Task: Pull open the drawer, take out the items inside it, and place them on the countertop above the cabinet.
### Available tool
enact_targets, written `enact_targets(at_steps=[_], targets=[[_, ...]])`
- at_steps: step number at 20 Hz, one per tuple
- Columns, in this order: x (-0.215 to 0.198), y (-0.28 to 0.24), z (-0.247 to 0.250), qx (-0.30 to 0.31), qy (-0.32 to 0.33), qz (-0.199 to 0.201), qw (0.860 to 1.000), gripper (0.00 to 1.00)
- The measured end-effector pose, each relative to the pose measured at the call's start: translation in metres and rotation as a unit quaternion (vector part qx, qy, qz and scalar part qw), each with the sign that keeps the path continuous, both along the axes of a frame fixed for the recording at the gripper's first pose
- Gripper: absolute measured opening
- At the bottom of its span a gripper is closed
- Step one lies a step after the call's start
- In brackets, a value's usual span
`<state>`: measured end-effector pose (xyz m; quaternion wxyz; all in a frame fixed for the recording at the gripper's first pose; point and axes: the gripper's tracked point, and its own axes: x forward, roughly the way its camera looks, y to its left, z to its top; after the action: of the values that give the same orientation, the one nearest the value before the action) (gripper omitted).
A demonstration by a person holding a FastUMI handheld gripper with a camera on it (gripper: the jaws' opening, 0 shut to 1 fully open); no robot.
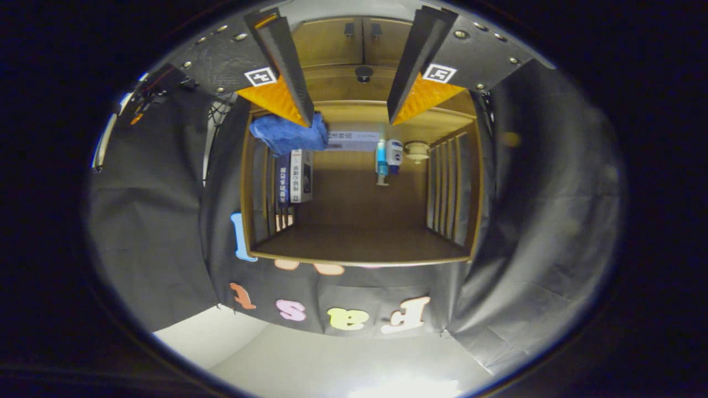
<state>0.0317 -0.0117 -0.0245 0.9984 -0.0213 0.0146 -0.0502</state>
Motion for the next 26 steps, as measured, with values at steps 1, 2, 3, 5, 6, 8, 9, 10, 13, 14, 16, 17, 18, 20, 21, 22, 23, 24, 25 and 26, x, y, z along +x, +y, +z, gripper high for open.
enact_targets(at_steps=[1,2,3,5,6,8,9,10,13,14,16,17,18,20,21,22,23,24,25,26], targets=[[0.007,-0.001,-0.004,-0.003,0.002,-0.007,1.000,0.81],[0.013,0.000,-0.012,-0.002,0.007,-0.008,1.000,0.81],[0.022,0.004,-0.020,0.002,0.015,-0.001,1.000,0.81],[0.040,0.010,-0.039,0.016,0.030,0.015,0.999,0.81],[0.049,0.012,-0.047,0.029,0.036,0.023,0.999,0.81],[0.068,0.012,-0.064,0.053,0.052,0.030,0.997,0.81],[0.077,0.011,-0.076,0.060,0.062,0.030,0.996,0.81],[0.084,0.011,-0.086,0.064,0.074,0.031,0.995,0.81],[0.106,0.014,-0.120,0.072,0.106,0.045,0.991,0.81],[0.111,0.014,-0.132,0.074,0.117,0.048,0.989,0.81],[0.121,0.017,-0.161,0.079,0.144,0.053,0.985,0.81],[0.124,0.016,-0.173,0.078,0.156,0.049,0.983,0.81],[0.129,0.014,-0.190,0.076,0.174,0.038,0.981,0.81],[0.135,0.011,-0.216,0.069,0.205,0.030,0.976,0.57],[0.137,0.015,-0.223,0.072,0.215,0.035,0.973,0.57],[0.138,0.016,-0.227,0.076,0.218,0.040,0.972,0.59],[0.140,0.016,-0.229,0.078,0.216,0.042,0.972,0.59],[0.140,0.015,-0.226,0.077,0.209,0.039,0.974,0.59],[0.146,0.017,-0.230,0.076,0.210,0.039,0.974,0.58],[0.142,0.015,-0.227,0.076,0.210,0.039,0.974,0.43]])
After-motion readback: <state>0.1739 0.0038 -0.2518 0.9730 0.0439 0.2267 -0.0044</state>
